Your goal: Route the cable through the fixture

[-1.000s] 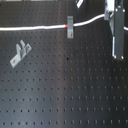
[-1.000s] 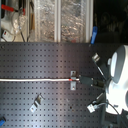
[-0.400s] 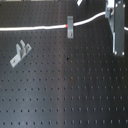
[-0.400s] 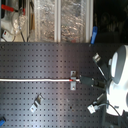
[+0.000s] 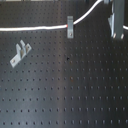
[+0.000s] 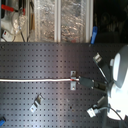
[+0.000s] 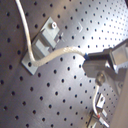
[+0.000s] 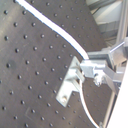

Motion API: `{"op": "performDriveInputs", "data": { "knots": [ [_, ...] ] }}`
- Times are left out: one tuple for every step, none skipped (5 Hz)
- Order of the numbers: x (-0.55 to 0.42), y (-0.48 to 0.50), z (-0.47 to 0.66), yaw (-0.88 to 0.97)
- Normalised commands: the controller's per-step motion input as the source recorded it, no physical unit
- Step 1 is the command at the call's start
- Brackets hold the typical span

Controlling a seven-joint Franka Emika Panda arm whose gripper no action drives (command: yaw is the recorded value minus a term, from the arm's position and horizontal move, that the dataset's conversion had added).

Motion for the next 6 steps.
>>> {"op": "performDriveInputs", "data": {
  "knots": [
    [-0.134,0.253,0.16,0.03],
    [0.078,-0.029,-0.75,0.13],
    [0.012,0.079,-0.02,0.00],
    [0.000,0.000,-0.03,0.00],
    [0.005,-0.001,-0.70,0.08],
    [0.000,0.000,0.02,0.00]
  ]
}}
